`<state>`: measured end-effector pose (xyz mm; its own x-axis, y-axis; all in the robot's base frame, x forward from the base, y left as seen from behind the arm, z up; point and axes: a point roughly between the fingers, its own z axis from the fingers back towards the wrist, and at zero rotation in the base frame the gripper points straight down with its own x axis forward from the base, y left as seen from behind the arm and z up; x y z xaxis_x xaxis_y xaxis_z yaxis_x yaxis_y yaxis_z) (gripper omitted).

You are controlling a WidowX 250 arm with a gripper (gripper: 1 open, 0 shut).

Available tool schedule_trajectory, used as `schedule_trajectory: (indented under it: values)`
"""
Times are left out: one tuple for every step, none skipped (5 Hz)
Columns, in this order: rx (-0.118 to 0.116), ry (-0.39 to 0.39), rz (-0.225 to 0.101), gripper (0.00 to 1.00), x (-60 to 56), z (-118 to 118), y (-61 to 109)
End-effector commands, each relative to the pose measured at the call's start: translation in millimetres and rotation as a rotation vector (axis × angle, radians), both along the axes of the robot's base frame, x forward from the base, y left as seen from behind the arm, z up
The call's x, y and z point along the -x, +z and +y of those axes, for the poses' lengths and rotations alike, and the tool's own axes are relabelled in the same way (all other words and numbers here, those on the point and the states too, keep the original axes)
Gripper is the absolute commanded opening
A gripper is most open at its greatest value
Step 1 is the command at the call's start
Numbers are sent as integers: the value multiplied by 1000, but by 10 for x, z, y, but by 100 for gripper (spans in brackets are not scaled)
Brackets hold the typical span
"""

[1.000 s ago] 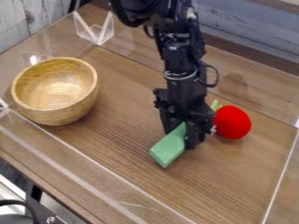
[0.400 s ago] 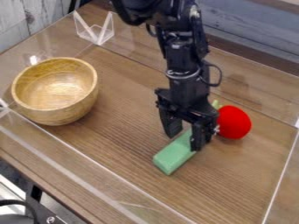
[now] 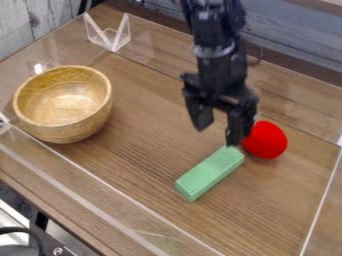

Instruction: Remove the green block from the brown bowl and put it on the table

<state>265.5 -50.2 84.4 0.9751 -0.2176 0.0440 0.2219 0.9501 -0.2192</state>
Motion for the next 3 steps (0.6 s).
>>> schedule_trajectory:
  values:
    - [-4, 13, -88, 100, -71, 69, 338]
    - [-17, -14, -82, 100, -9, 104, 282]
    - [-30, -41, -65, 100, 65, 127, 185]
